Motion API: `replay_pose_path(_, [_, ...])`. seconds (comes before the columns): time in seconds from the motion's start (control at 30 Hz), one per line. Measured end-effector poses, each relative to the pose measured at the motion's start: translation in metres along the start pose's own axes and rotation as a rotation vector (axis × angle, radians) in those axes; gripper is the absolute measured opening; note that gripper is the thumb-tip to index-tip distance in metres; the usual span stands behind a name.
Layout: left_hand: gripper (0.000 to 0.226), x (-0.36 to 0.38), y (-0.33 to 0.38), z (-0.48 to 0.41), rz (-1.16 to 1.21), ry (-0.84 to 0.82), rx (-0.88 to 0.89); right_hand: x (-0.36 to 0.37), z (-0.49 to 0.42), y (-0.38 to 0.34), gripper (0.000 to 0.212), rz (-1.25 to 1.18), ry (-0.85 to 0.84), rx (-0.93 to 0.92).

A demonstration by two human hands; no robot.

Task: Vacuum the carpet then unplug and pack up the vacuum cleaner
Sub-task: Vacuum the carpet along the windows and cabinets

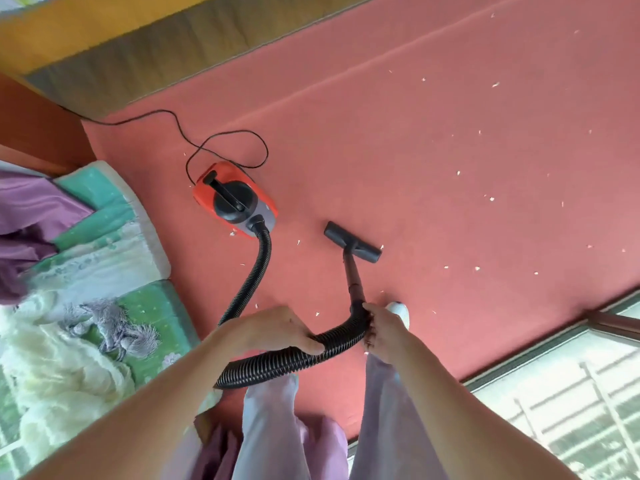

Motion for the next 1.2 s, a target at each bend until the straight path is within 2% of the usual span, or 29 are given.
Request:
replay_pose_path(0.1, [0.026,-0.024,-0.009,0.007,-0.015,0.022,0.099,0.021,0.006,0.009,0.019,-0.143,0.083,-0.034])
replay_pose_path(0.23, [0.016,-0.055,-0.011,0.007,-0.101,0.171,0.199,0.041,-0.001,0.005,0.039,-0.264,0.071,-0.079])
replay_pose_path(0.3, [0.017,-0.054,-0.009,0.0,-0.125,0.192,0.229,0.039,-0.004,0.002,0.035,-0.295,0.107,-0.097])
replay_pose_path(0.4, [0.021,-0.037,-0.001,-0.014,-0.132,0.189,0.266,0.021,-0.012,-0.009,0.02,-0.282,0.196,-0.133])
replay_pose_path(0.53, [0.017,-0.007,0.007,-0.033,-0.051,0.155,0.269,-0.015,-0.023,-0.025,0.027,-0.185,0.295,-0.188])
replay_pose_path(0.63, [0.028,0.014,0.017,-0.041,-0.078,0.139,0.281,-0.04,-0.024,-0.026,0.022,-0.106,0.324,-0.192])
replay_pose_path(0.73, [0.027,0.035,0.024,-0.043,-0.123,0.072,0.257,-0.061,-0.022,-0.01,0.018,-0.084,0.31,-0.162])
replay_pose_path(0.83, [0.036,0.049,0.033,-0.037,-0.248,0.035,0.263,-0.074,-0.015,0.018,0.017,-0.113,0.285,-0.109])
replay_pose_path(0.93, [0.03,0.051,0.035,-0.026,-0.354,-0.032,0.273,-0.073,-0.008,0.051,0.02,-0.22,0.231,-0.053])
replay_pose_path(1.07, [0.016,0.038,0.02,-0.017,-0.352,-0.096,0.225,-0.056,-0.008,0.079,0.02,-0.355,0.146,-0.025])
replay_pose_path(1.2, [0.031,0.033,0.008,-0.024,-0.345,-0.067,0.179,-0.047,-0.018,0.071,0.02,-0.382,0.171,-0.084])
Point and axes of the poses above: each hand's wrist, its own z-axis away from the middle knuckle, its own x-axis out of the palm, y = z × x, the point moved 8 cm from there along -z, towards the middle knuckle, and after that the axes turned 4 degrees about z, right-handed, at the moved point
